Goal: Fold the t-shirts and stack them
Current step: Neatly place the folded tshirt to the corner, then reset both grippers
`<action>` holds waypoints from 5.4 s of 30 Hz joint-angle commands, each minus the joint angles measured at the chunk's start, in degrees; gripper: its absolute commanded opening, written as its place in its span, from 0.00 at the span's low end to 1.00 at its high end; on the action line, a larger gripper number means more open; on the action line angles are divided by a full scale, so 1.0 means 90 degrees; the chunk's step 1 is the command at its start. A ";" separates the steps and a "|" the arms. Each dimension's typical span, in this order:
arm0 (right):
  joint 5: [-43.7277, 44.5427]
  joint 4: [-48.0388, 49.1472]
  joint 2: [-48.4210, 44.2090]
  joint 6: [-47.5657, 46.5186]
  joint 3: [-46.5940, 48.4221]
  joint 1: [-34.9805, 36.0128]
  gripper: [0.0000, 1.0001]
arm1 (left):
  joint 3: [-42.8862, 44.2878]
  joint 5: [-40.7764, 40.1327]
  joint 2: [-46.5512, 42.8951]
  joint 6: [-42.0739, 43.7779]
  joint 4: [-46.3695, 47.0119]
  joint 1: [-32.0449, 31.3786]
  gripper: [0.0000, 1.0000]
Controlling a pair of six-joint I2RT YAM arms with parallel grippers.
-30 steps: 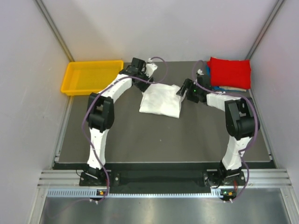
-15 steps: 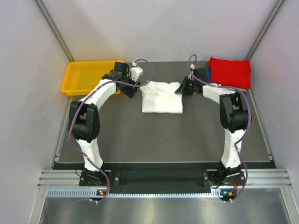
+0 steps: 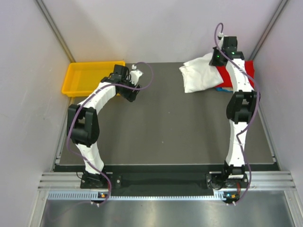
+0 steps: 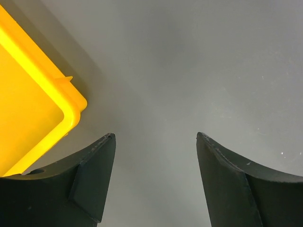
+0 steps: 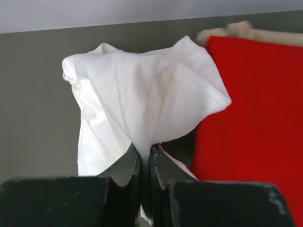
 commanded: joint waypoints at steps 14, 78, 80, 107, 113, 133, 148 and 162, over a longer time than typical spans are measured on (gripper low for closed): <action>0.0044 -0.0866 -0.1040 -0.0778 0.1412 -0.0955 0.00 | 0.0028 -0.0028 -0.0085 -0.0102 -0.0125 0.0027 0.73; 0.3244 0.3420 -0.0300 -0.2037 -0.1205 -0.0184 0.70 | -0.0216 -0.0067 0.0218 0.0112 -0.0370 -0.0051 0.75; 0.3449 0.3606 -0.0114 -0.2086 -0.1069 -0.0184 0.67 | -0.0226 -0.0067 0.0257 0.0122 -0.0360 -0.0051 0.75; 0.2738 0.4390 -0.0886 -0.2741 -0.2944 0.0617 0.01 | -0.0226 -0.0047 0.0472 0.0269 -0.0369 -0.0051 0.75; 0.1862 0.3063 -0.0085 -0.2887 -0.2007 0.0627 0.37 | -0.0236 -0.0057 0.0540 0.0317 -0.0389 -0.0042 0.75; -0.0185 0.2627 -0.2618 -0.1591 -0.3865 0.0637 1.00 | -0.0704 0.0119 -0.0230 0.0191 -0.0565 0.0065 0.74; 0.0735 0.3725 -0.7621 0.1077 -1.0285 0.0685 1.00 | -0.4062 -0.0574 -0.3257 -0.0658 0.0558 0.1580 0.72; 0.0004 0.3656 -0.8102 0.1185 -1.0639 0.0676 1.00 | -0.4953 -0.0838 -0.4245 -0.0854 0.0666 0.1804 0.72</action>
